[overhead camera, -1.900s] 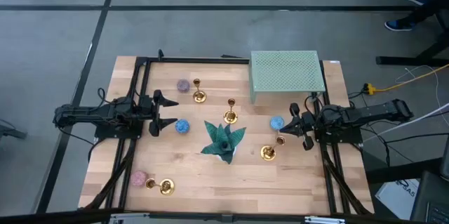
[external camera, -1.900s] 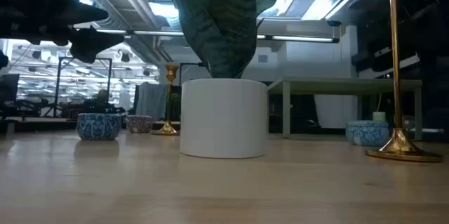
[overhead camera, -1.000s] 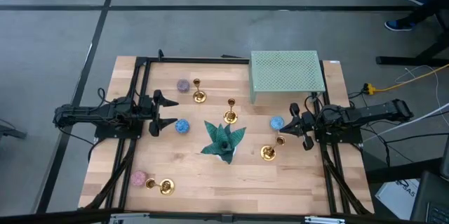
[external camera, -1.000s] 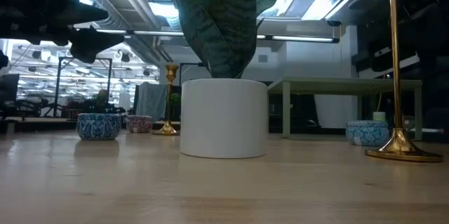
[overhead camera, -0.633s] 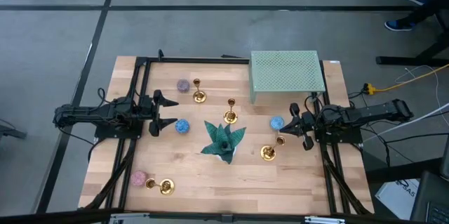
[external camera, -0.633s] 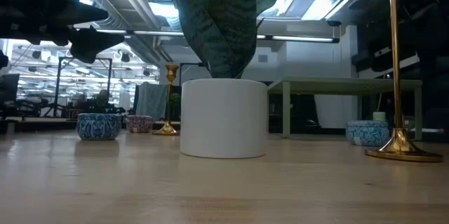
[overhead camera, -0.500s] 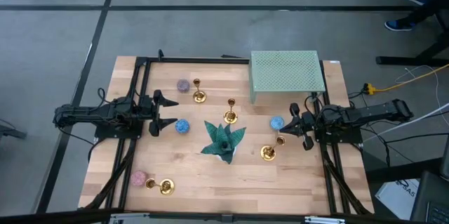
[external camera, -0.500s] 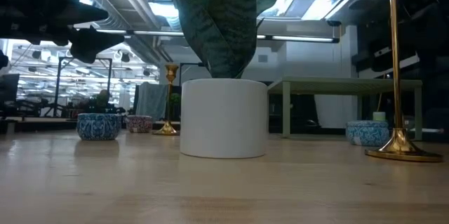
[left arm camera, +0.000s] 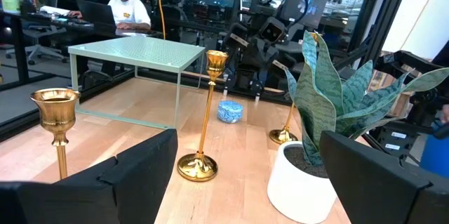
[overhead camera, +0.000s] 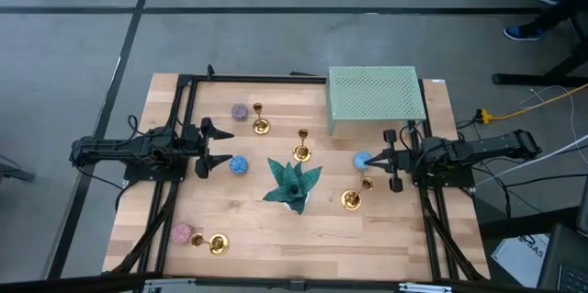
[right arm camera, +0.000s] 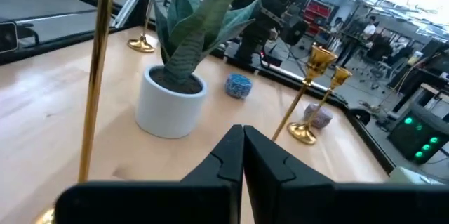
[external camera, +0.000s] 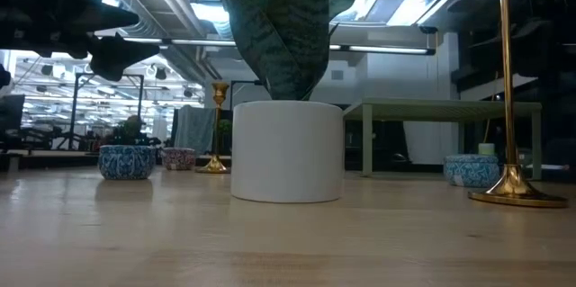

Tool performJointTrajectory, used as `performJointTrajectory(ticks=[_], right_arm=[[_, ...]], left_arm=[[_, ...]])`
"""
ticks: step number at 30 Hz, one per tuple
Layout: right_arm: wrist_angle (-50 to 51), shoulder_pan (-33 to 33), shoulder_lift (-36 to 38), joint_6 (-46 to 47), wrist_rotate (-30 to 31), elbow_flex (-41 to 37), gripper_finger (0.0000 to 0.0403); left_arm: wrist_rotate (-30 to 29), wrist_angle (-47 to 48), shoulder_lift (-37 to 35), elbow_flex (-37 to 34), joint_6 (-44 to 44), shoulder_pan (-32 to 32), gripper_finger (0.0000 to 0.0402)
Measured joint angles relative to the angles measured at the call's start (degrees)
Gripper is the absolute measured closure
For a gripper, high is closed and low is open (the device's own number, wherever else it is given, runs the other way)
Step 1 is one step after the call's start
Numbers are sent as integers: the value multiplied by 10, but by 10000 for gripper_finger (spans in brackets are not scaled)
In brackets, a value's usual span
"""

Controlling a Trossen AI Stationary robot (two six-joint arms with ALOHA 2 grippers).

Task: Stock candles and holders on shelf
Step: Put the gold candle holder on the shelf

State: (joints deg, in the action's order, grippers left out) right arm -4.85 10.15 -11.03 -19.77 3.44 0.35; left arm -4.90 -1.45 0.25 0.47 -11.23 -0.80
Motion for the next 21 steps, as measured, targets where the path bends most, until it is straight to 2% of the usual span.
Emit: performJointTrajectory(ticks=[6, 16, 19, 21], right_arm=[[0, 0, 0, 21, -4, 0, 389], [-8, 0, 0, 290, -15, 0, 389], [-9, 0, -2, 309, -10, 0, 389], [9, 0, -9, 309, 25, 5, 389]], left_arm=[[0, 0, 0, 0, 0, 0, 56], [0, 0, 0, 0, 0, 0, 56], [0, 0, 0, 0, 0, 0, 56], [0, 0, 0, 0, 0, 0, 56]])
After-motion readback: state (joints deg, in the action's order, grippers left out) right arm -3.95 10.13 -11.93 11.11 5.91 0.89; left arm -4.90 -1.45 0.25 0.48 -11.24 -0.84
